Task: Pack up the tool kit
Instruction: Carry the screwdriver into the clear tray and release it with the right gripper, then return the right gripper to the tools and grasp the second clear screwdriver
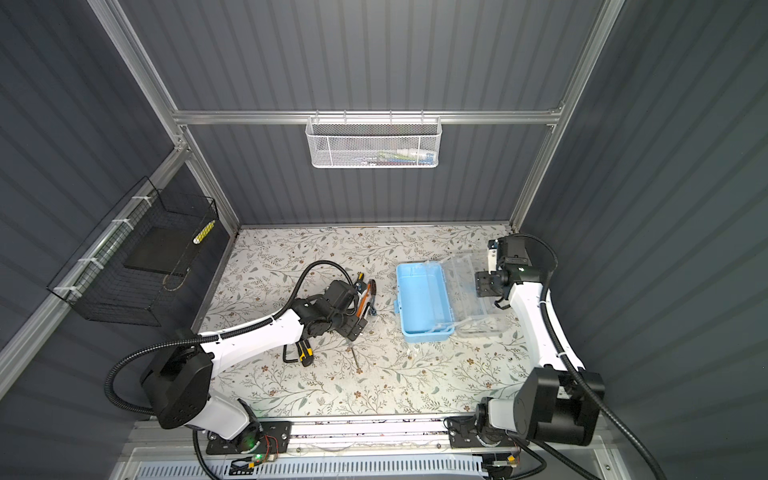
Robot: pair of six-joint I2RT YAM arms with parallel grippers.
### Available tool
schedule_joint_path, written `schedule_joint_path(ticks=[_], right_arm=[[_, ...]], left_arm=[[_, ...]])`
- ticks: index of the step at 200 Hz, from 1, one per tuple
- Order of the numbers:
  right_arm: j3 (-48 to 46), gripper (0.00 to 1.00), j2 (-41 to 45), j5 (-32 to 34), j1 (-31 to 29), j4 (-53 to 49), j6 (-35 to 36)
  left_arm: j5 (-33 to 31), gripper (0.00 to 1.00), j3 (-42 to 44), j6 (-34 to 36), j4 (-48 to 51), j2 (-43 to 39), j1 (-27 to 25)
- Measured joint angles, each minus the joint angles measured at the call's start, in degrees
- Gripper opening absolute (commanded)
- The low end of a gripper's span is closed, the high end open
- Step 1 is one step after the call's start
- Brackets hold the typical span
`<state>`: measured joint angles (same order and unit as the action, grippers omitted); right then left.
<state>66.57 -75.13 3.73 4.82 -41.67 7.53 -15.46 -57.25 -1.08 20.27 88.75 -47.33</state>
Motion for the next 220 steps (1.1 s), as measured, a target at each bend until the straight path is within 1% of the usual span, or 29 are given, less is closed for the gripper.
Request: schedule_joint_path(ticks=[23, 57, 77, 105, 151, 183, 197, 220], right_arm=[[0.2, 0.77, 2.0, -0.8, -2.5, 0.0, -1.5], [0.2, 0.79, 4.6, -0.3, -10.5, 0.4, -6.1], [-0.4, 0.78, 6.1, -0.5, -15.2, 1.7, -10.8], [-2.5, 0.76, 7.6, 0.1, -22.1, 3.9, -19.0], [-8.1, 0.74, 7.9, 3.5, -37.4, 8.8, -31.1], [-9.0, 0.73, 4.2, 5.2, -46.7, 11.9, -35.8], [-8.8, 0.72, 0.8, 4.9, -50.3, 13.3, -36.5], [-7.3, 0.68, -6.7, 3.7, -56.0, 14.3, -36.6]], left_arm=[[-0.2, 1.00, 0.0, -0.9, -0.1, 0.0, 0.0], [-0.6, 1.00, 0.0, -2.5, -0.3, 0.0, 0.9], [-0.5, 1.00, 0.6, -3.6, -1.0, -0.1, 2.1], [-0.1, 1.00, 1.8, -5.3, -1.9, -1.2, 5.5], [-0.3, 1.00, 2.8, -8.3, -3.1, -3.5, 10.1], [-1.2, 1.00, 2.9, -10.0, -3.5, -3.8, 11.4], [-1.4, 1.00, 3.1, -10.8, -3.5, -4.0, 12.2], [-2.0, 1.00, 3.8, -12.3, -3.5, -5.1, 14.6]])
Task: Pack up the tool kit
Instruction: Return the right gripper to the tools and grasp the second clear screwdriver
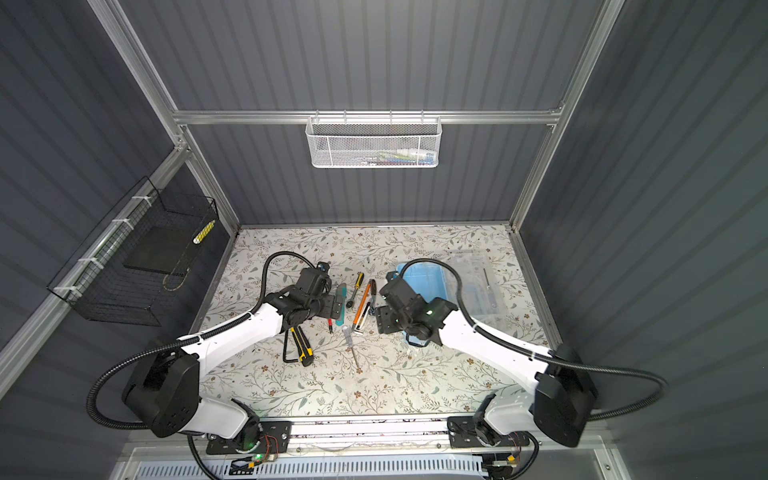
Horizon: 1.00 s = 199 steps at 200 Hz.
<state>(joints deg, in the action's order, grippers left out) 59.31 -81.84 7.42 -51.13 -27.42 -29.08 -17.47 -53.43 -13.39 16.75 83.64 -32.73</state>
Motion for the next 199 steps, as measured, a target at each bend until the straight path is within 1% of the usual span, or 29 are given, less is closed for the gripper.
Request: schedule_joint_path(ticks=[24, 37, 49, 56, 73, 92, 105, 128, 182, 199], right_arm=[[4.0, 0.63, -8.2, -2.1, -4.4, -0.1, 0.7], [6.8, 0.59, -12.5, -3.4, -5.9, 0.3, 1.2], [8.1, 0.57, -15.0, -4.5, -6.6, 0.1, 2.1], [10.4, 0.56, -17.0, -4.9, -6.9, -1.7, 2.4], [15.6, 0.53, -22.8, -6.1, -7.2, -1.8, 3.0], [18.7, 0.46, -27.3, -7.4, -7.4, -2.6, 3.6], [20.0, 0.43, -29.6, -8.0, -7.5, -3.9, 4.0], [21.6, 0.43, -32.2, -8.7, -7.6, -5.4, 4.3], [22.9, 0.42, -34.9, -8.6, -7.7, -8.2, 4.7], [24.3, 0.36, -36.3, -8.3, -7.8, -9.1, 5.0]], left_arm=[[-1.3, 1.00, 0.7, -2.0, 0.2, -1.4, 2.6], [-1.9, 1.00, 1.3, -3.0, 0.5, -2.1, 3.8], [-2.4, 1.00, 1.7, -3.9, 0.9, -2.6, 4.6], [-2.7, 1.00, 2.0, -4.4, 1.2, -2.9, 5.2], [-3.5, 1.00, 2.8, -5.4, 2.1, -3.8, 6.0], [-4.0, 1.00, 3.2, -5.9, 2.5, -4.4, 6.6], [-4.2, 1.00, 3.3, -6.2, 2.6, -4.6, 6.7], [-4.2, 1.00, 3.7, -6.5, 2.6, -4.9, 7.0], [-4.2, 1.00, 5.2, -6.8, 2.7, -6.4, 8.0], [-4.2, 1.00, 5.3, -6.8, 2.8, -6.4, 8.0]])
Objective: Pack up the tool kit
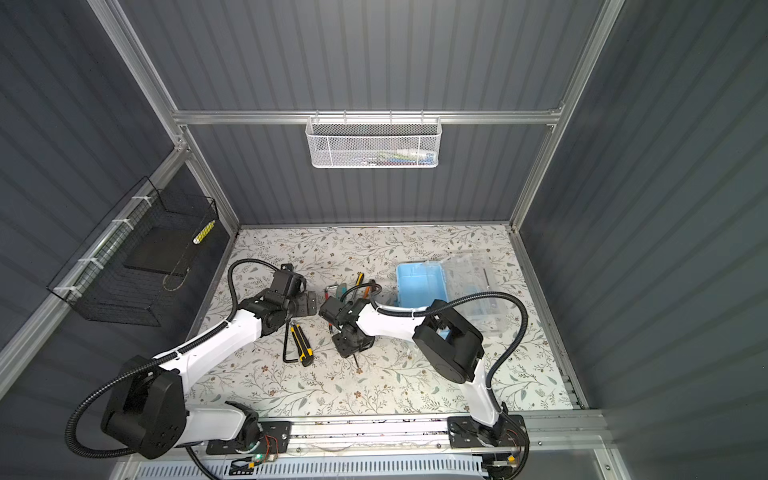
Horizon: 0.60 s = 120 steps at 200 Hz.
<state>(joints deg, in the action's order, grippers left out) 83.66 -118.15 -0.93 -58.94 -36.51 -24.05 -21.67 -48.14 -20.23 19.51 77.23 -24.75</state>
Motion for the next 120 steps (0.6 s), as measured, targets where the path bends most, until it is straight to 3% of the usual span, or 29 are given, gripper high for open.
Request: schedule_joint_path(ticks=[49, 120], right_arm=[[1.6, 0.19, -1.2, 1.1, 0.0, -0.3, 0.1], [-0.3, 0.11, 3.5, 1.8, 0.0, -0.5, 0.5]], left_arm=[[0.0, 1.00, 0.8, 0.0, 0.0, -0.7, 0.1], [0.0, 1.00, 1.0, 0.0, 0.0, -0.6, 0.1]])
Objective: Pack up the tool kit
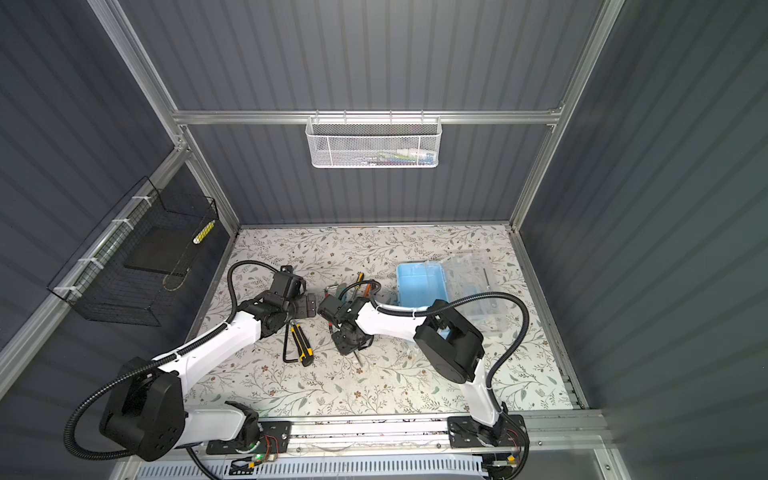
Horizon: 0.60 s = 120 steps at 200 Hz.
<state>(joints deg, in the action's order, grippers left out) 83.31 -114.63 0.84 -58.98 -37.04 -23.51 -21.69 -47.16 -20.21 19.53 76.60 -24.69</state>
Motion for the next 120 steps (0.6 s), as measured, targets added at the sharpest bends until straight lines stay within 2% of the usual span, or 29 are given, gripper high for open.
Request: schedule_joint_path(ticks=[31, 55, 120], right_arm=[[-0.7, 0.12, 8.4, 0.0, 0.7, 1.3, 0.5], [-2.8, 0.13, 16.2, 0.0, 4.1, 3.0, 1.9], [-12.1, 0.12, 34.1, 3.3, 26.6, 0.7, 7.9]], left_arm=[[0.0, 1.00, 0.0, 0.0, 0.0, 0.2, 0.0], [0.1, 1.00, -0.1, -0.5, 0.3, 1.4, 0.0], [1.6, 1.00, -0.3, -1.5, 0.2, 2.8, -0.4]])
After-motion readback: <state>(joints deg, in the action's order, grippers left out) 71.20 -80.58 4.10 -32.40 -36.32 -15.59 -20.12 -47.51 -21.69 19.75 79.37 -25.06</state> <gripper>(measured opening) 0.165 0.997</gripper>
